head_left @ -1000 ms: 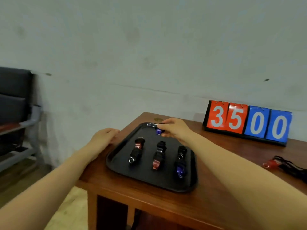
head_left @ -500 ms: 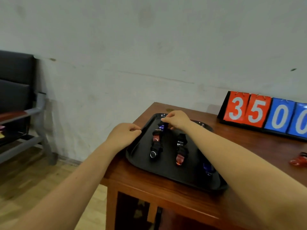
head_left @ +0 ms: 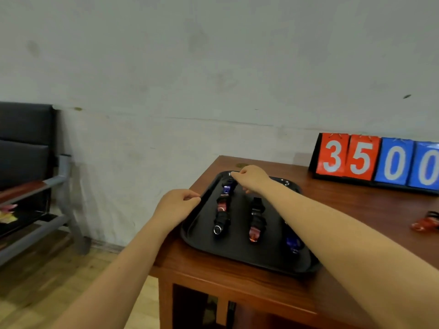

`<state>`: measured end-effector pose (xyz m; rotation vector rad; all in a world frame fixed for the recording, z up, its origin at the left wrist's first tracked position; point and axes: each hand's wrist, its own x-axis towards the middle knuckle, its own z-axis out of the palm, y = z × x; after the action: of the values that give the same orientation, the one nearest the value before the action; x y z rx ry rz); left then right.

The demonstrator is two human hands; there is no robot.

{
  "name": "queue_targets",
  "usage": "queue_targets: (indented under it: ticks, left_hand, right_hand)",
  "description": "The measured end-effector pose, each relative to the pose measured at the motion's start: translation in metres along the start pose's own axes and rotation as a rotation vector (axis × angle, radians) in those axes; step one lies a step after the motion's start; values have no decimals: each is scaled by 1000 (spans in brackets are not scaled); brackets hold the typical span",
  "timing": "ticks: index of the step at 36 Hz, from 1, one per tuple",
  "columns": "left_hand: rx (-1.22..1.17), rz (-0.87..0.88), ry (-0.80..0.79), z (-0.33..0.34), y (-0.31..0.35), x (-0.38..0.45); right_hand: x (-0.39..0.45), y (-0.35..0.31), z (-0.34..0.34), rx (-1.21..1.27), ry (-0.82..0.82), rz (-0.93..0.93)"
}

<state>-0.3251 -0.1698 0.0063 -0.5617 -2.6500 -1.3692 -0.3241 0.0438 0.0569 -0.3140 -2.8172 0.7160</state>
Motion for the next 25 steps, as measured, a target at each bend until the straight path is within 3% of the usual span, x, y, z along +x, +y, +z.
queue_targets:
  ticks: [5, 8, 16, 21, 25]
  left_hand:
    - [-6, 77, 150, -3, 11, -9]
    - [43, 139, 147, 0, 31, -21]
    - [13, 348, -135, 65, 128, -53]
    - [105, 469, -293, 127, 179, -71]
    - [136, 523, -372, 179, 208, -86]
  right_hand:
    - [-32, 20, -24, -51, 37, -75]
    - [-53, 39, -44, -35, 98, -123]
    - [-118, 124, -93, 246, 248, -33]
    - [-157, 193, -120, 238, 309, 74]
    - [-190, 254, -144, -11, 434, 105]
